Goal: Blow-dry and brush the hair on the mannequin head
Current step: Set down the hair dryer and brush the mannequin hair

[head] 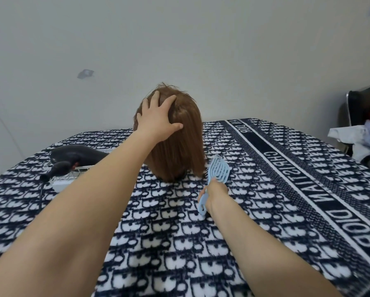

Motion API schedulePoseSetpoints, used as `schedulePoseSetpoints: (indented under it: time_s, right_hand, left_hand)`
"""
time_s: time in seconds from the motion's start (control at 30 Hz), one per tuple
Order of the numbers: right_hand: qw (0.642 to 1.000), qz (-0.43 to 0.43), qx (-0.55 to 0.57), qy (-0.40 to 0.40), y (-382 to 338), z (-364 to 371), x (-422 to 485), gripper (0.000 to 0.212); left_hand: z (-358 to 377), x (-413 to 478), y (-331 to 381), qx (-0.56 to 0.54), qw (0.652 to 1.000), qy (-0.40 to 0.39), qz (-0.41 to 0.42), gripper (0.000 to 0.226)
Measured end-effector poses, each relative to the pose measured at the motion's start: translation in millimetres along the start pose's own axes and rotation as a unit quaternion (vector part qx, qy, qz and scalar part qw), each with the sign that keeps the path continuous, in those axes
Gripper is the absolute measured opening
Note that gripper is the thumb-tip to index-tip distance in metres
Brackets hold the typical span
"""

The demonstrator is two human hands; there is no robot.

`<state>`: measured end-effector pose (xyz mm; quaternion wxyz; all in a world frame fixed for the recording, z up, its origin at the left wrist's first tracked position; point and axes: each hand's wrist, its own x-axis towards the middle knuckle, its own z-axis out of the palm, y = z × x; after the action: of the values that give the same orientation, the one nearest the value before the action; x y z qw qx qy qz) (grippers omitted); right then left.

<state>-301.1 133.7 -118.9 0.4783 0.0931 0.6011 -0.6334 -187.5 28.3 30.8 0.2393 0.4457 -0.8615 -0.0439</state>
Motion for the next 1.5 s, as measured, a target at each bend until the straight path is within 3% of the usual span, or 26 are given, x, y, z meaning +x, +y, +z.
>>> schedulePoseSetpoints:
  time_s: [0.13, 0.27, 0.4, 0.6, 0.73, 0.93, 1.07, 1.23, 1.4, 1.5]
  right_hand:
    - [0.990, -0.129, 0.047, -0.013, 6, 0, -13, 0.013]
    - [0.958, -0.288, 0.014, -0.007, 11, -3, -33, 0.008]
    - [0.896, -0.440, -0.061, 0.019, 18, -3, -50, 0.013]
    - [0.778, -0.602, -0.178, 0.022, 32, -3, -65, 0.011]
    - [0.738, -0.629, -0.244, -0.019, 38, -2, -64, 0.011]
    - [0.656, -0.671, -0.330, -0.101, 38, -2, -55, 0.012]
    - [0.601, -0.676, -0.389, -0.175, 36, 1, -48, 0.012]
    - [0.536, -0.671, -0.469, -0.208, 36, 3, -39, 0.024]
    - [0.509, -0.650, -0.531, -0.190, 44, 9, -32, 0.019]
    - [0.515, -0.633, -0.545, -0.193, 51, 17, -29, 0.021]
  left_hand:
    - [11, -13, 1, 0.040, 0.999, 0.022, 0.013, 0.102]
    - [24, -37, 8, 0.018, 0.994, 0.107, 0.029, 0.099]
    - [33, -62, 21, -0.114, 0.972, 0.206, 0.008, 0.067]
    - [33, -81, 38, -0.421, 0.892, 0.154, -0.061, 0.039]
    - [36, -90, 41, -0.506, 0.839, 0.138, -0.145, 0.043]
    - [43, -98, 21, -0.584, 0.735, 0.198, -0.280, 0.029]
    - [48, -106, -2, -0.596, 0.691, 0.210, -0.352, 0.051]
    - [61, -113, -34, -0.620, 0.615, 0.214, -0.437, 0.050]
    - [71, -123, -65, -0.605, 0.578, 0.236, -0.494, 0.047]
    - [73, -129, -82, -0.593, 0.553, 0.245, -0.531, 0.049]
